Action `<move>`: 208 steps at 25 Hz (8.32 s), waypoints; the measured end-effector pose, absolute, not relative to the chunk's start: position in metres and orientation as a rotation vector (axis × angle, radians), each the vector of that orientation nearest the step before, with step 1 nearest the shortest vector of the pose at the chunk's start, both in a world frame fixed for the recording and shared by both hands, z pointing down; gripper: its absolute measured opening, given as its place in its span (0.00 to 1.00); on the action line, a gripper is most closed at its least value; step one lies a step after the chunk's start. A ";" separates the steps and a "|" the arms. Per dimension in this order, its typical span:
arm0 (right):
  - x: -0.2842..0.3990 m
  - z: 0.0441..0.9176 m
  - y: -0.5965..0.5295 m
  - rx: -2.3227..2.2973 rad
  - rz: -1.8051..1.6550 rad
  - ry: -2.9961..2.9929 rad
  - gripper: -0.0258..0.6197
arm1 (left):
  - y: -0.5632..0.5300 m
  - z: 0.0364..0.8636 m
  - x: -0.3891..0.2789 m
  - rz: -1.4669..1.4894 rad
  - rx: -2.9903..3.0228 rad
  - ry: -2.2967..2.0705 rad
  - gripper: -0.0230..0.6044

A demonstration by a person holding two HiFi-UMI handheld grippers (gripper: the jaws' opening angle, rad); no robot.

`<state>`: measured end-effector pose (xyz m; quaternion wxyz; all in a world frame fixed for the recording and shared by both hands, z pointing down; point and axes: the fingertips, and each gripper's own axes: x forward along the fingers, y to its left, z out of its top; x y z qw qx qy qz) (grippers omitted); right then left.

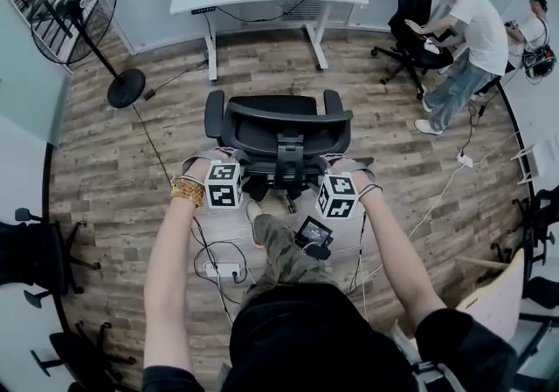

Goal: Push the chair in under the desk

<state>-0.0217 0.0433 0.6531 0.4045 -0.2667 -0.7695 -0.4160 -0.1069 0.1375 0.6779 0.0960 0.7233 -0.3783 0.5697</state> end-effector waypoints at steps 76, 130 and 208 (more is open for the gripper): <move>-0.334 0.654 -0.042 -0.421 -0.853 -1.960 0.21 | 0.026 0.677 -0.440 1.809 2.374 -0.860 0.21; -0.499 0.650 -0.153 -0.328 -0.711 -1.963 0.21 | -0.099 0.670 -0.615 1.923 2.485 -0.811 0.20; -0.651 0.648 -0.381 -0.406 -0.785 -1.964 0.21 | -0.321 0.671 -0.760 1.975 2.400 -0.969 0.19</move>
